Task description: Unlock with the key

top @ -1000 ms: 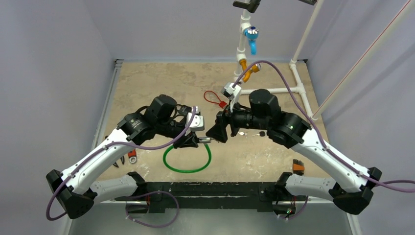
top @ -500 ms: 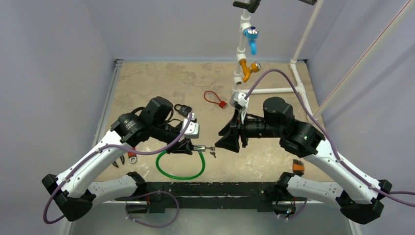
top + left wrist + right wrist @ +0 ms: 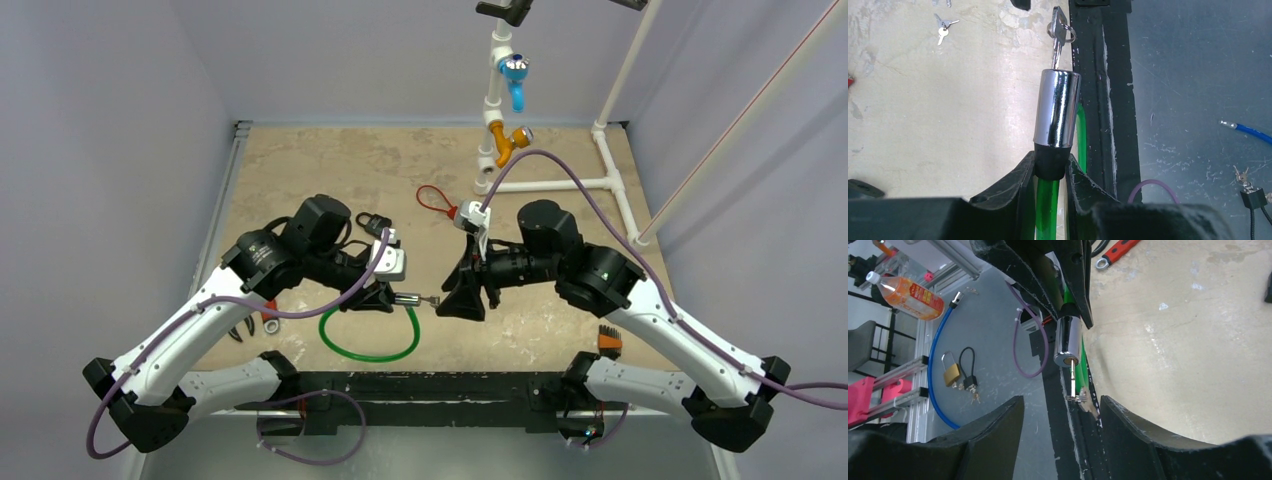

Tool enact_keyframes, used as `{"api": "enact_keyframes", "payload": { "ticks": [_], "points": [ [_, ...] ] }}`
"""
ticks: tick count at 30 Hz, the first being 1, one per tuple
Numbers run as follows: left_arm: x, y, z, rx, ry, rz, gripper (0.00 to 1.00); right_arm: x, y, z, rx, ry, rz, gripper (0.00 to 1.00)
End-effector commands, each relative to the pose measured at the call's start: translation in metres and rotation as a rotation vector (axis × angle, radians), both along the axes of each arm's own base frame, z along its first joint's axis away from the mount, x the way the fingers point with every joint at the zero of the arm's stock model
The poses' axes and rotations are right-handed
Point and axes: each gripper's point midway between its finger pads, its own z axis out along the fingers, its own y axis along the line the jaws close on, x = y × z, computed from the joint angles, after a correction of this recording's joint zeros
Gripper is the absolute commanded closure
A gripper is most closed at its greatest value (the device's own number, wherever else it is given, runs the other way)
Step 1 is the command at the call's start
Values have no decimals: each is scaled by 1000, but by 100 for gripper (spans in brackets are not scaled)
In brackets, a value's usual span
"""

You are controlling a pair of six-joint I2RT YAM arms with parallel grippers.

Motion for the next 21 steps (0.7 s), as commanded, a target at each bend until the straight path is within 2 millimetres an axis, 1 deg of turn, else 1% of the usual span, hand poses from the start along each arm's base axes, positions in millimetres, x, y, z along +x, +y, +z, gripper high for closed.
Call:
{"api": "enact_keyframes", "payload": {
  "ticks": [1,4,10,15,16,17,19,20,21],
  "points": [
    [4,-6,29,-81,-69,-17,100,-4,5,-6,4,17,56,48],
    [5,-7,29,-82,-70,-13,100,-3,7,-7,0,19,61,58],
    [6,-8,30,-84,-66,-11,100,0,11,-6,1,15,64,61],
    [6,-8,30,-83,-67,-8,100,1,14,-6,4,14,70,69],
    [6,-8,29,-80,-64,-6,100,0,14,-6,8,14,75,72],
    [6,-8,29,-81,-64,-5,100,0,14,-6,11,14,80,78],
    [7,-7,29,-80,-68,-2,100,1,14,-5,12,9,72,98],
    [7,-7,29,-81,-69,-2,100,2,14,-5,11,7,67,100],
    [7,-8,29,-81,-71,-1,100,2,14,-5,12,10,65,100]
  ]
}}
